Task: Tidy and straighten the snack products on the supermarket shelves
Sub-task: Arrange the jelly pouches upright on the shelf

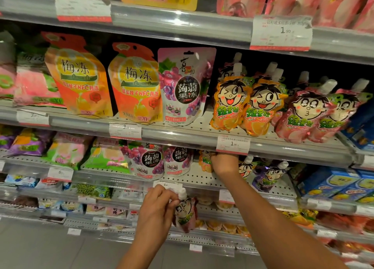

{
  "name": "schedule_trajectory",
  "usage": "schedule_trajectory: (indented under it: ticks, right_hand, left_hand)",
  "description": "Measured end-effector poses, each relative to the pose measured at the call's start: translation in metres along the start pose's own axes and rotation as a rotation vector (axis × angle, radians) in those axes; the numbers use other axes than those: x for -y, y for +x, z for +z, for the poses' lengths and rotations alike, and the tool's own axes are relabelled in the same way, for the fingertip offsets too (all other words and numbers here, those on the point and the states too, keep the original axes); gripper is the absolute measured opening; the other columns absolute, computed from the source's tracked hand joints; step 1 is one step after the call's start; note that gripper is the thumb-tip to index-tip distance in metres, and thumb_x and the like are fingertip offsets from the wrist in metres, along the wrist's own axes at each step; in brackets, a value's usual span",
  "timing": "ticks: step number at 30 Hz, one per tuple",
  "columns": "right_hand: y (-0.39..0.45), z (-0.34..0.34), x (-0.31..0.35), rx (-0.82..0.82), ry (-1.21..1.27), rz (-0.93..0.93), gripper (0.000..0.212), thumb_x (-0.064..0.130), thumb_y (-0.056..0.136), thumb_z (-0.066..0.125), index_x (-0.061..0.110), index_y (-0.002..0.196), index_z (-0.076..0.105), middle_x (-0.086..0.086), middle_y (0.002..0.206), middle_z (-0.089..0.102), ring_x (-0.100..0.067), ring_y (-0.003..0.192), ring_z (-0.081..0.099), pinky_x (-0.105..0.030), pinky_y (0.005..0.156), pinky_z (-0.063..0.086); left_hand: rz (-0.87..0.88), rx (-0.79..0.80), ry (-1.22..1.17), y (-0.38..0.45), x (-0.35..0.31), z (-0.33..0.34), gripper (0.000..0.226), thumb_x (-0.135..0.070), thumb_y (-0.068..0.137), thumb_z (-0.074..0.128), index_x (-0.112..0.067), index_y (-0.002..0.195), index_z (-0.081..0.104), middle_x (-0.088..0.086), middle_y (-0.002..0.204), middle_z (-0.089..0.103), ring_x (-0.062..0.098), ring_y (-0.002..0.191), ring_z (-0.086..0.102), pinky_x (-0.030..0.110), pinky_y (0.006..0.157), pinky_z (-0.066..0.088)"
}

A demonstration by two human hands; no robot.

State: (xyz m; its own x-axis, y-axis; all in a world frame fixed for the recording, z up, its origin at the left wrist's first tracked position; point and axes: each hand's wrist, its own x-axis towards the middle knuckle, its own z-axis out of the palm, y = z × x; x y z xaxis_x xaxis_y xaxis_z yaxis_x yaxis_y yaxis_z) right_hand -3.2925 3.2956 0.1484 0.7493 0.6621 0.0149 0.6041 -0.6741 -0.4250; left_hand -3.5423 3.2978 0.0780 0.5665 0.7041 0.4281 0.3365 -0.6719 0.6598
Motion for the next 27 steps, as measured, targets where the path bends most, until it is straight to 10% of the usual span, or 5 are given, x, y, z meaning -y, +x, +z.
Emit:
schedule_trajectory:
  ticks: [6,10,17,24,27]
  right_hand:
    - [-0.004,-0.001,-0.005,-0.049,-0.097,-0.099,0.031,0.024,0.102,0.049,0.003,0.12,0.063,-0.02,0.117,0.065,-0.038,0.11,0.062,-0.036,0.083,0.048]
    - [-0.038,0.003,-0.02,-0.288,-0.122,-0.388,0.033,0.026,0.094,0.047,0.001,0.086,0.068,-0.014,0.075,0.06,-0.033,0.064,0.06,-0.031,0.05,0.041]
    - [-0.086,-0.01,-0.074,-0.471,0.108,-0.38,0.037,0.011,0.089,0.072,0.012,0.126,0.065,-0.006,0.143,0.057,-0.015,0.06,0.064,-0.026,0.047,0.047]
    - [-0.07,-0.013,-0.094,-0.514,0.03,-0.175,0.052,0.025,0.094,0.058,0.002,0.139,0.049,-0.019,0.14,0.052,-0.034,0.105,0.066,-0.04,0.064,0.062]
    - [-0.059,-0.01,-0.097,-0.467,0.024,-0.16,0.054,0.037,0.095,0.053,-0.001,0.134,0.052,-0.018,0.122,0.061,-0.031,0.095,0.066,-0.039,0.066,0.057]
  left_hand:
    - [0.016,-0.006,-0.026,0.004,0.0,0.002,0.015,-0.036,0.097,0.052,-0.029,0.09,0.063,-0.025,0.093,0.044,0.005,0.091,0.049,0.021,0.069,0.04]
    - [0.013,-0.016,-0.052,0.007,-0.002,0.004,0.018,-0.039,0.096,0.052,-0.028,0.09,0.064,-0.026,0.094,0.046,0.005,0.092,0.051,0.021,0.069,0.041]
    - [-0.007,-0.008,-0.05,0.01,-0.001,0.008,0.014,-0.037,0.095,0.057,-0.028,0.086,0.063,-0.024,0.092,0.047,0.01,0.086,0.053,0.025,0.066,0.043]
    - [-0.152,-0.004,-0.159,0.017,-0.01,0.003,0.029,-0.016,0.09,0.074,-0.04,0.08,0.062,-0.017,0.087,0.057,0.007,0.086,0.056,0.014,0.069,0.04]
    - [-0.196,-0.031,-0.226,0.018,-0.013,0.0,0.028,-0.015,0.091,0.073,-0.038,0.078,0.063,-0.013,0.083,0.057,0.009,0.083,0.057,0.016,0.067,0.041]
